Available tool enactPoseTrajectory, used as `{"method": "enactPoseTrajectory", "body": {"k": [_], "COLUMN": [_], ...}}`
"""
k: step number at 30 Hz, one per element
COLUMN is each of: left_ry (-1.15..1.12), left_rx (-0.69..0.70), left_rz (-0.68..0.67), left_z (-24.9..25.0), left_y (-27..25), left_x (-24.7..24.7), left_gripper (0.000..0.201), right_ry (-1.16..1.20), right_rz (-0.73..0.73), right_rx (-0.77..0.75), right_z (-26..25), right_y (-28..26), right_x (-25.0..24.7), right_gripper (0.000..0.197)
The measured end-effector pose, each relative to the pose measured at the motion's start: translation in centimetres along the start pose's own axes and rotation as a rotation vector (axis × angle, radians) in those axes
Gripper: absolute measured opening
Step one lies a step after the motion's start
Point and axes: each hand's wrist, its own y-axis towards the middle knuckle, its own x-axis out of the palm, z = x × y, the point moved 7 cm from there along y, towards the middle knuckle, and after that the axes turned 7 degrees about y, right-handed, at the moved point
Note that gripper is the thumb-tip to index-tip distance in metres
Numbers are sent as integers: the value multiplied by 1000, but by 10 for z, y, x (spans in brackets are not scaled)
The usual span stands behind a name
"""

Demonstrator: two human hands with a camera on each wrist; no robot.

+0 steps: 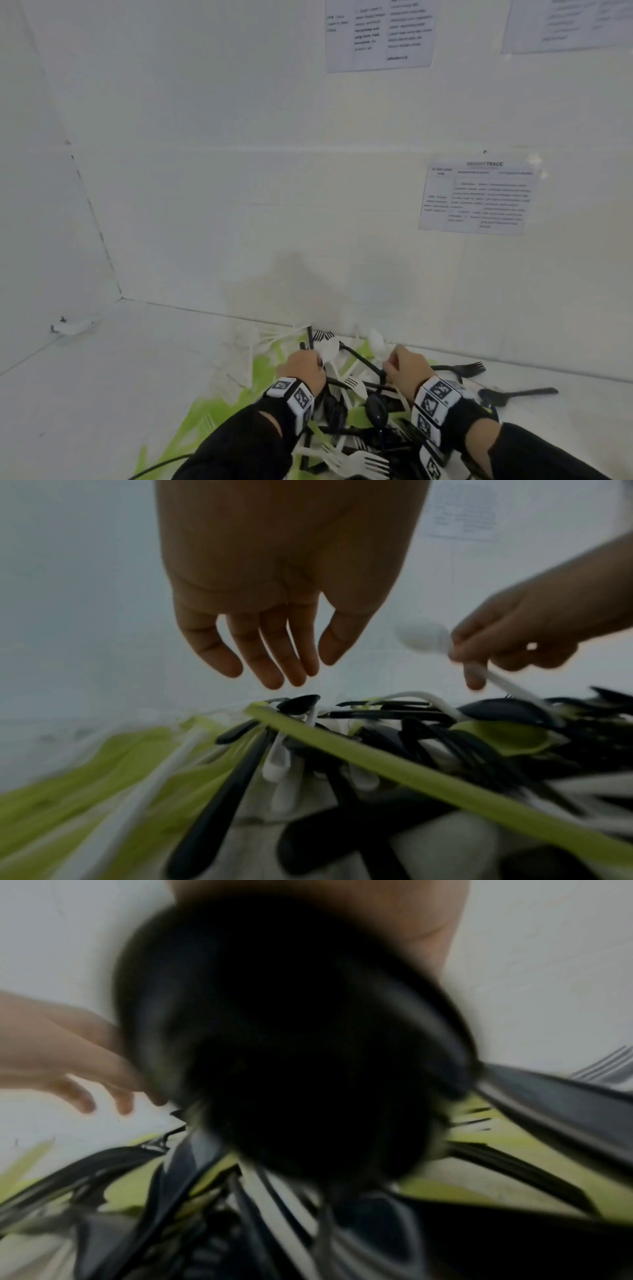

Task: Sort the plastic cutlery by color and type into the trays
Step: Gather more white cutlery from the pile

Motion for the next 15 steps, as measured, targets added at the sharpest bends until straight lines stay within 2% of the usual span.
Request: {"method": "enactPoseTrajectory", "body": {"k": [5,10,13,15], "left_ry": [214,343,402,365], "left_rx": [-9,-80,-84,-74], "left_rz": [-68,-91,-106,-108], "left_z": [20,29,33,34], "left_y": [24,33,34,32], "left_x": [17,24,27,27], "left_gripper": [37,52,49,41], "right_ry": [208,306,317,314], "right_rz": [121,110,100,88], "right_rx": [-97,-9,40,55], "right_z": [-18,-18,-14,-13], "right_y": [15,35,38,40], "right_x": [-15,-7,-1,2], "right_gripper": [11,23,24,23]}}
